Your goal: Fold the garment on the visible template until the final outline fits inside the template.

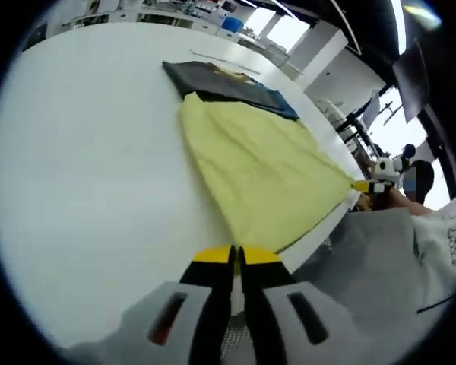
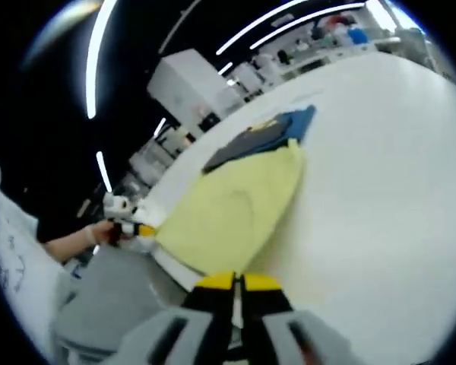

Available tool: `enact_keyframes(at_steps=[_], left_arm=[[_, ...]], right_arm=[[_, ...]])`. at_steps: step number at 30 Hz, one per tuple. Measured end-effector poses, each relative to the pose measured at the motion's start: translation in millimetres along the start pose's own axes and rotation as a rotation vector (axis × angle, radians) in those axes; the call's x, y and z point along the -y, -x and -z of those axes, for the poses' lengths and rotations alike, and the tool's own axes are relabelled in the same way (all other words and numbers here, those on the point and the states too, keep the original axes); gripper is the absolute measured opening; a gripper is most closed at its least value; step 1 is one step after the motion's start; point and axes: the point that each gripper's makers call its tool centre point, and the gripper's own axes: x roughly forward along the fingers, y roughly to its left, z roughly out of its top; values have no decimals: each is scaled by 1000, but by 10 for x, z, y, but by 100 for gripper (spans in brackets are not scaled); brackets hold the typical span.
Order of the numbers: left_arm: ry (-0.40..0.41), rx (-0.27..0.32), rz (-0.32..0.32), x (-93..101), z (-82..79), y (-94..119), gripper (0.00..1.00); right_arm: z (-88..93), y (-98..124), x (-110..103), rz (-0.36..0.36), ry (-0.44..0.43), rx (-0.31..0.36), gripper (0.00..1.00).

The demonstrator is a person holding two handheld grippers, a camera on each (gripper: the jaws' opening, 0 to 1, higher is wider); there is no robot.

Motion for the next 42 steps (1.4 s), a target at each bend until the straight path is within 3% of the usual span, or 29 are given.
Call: enact_keyframes(at_steps=[3, 6, 15, 19, 25, 29, 35, 40, 42], left_arm=[[82, -29, 4, 104, 93, 73, 0], [117, -22, 24, 273, 128, 132, 0], [143, -28, 46, 647, 193, 350, 0], [126, -7, 55, 757, 133, 431, 0], [113, 101, 90, 831, -310, 554, 0], [63, 165, 84, 715, -650, 508, 0], [147, 336, 90, 531, -1256, 413, 0], [161, 399, 89, 367, -1641, 295, 0], [147, 407, 75, 304, -1774, 224, 0]], right_arm=[[41, 115, -64, -9, -16, 2, 0], [57, 201, -166, -28, -54, 13, 0], [90, 458, -286, -43, -73, 3, 0], [52, 537, -314, -48, -85, 6, 0], [-300, 558, -364, -65, -41, 40, 0], [-633, 470, -355, -96, -52, 113, 0], [-1138, 270, -245, -100, -66, 191, 0], [-1671, 107, -89, -87, -67, 284, 0], [-1813, 24, -36, -74, -58, 289, 0]])
